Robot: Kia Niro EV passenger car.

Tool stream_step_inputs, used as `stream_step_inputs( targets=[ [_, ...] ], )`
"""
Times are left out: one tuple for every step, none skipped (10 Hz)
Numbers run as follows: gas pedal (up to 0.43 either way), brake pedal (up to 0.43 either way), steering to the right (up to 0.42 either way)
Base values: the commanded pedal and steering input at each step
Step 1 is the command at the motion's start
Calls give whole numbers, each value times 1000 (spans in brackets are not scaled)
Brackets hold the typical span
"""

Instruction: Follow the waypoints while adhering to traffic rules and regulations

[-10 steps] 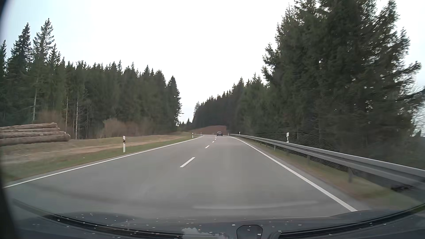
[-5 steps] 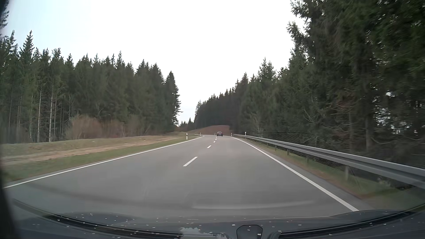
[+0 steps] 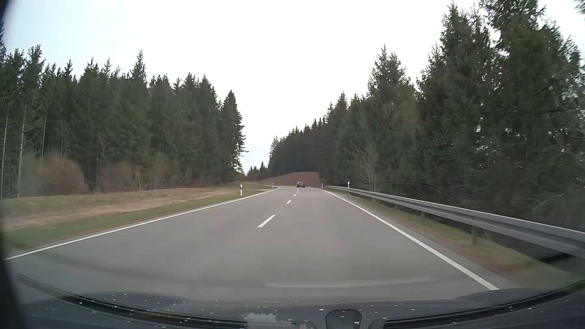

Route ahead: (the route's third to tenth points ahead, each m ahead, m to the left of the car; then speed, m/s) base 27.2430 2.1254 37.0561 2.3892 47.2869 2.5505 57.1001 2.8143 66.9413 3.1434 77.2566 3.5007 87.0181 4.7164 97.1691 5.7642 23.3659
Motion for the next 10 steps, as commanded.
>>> stream_step_inputs(
  targets=[
    [248, 0, -3],
    [248, 0, -3],
    [240, 0, -3],
    [240, 0, -3],
    [240, 0, -3],
    [220, 0, -3],
    [220, 0, -3],
    [209, 0, -3],
    [209, 0, -3],
    [209, 0, -3]
  ],
)
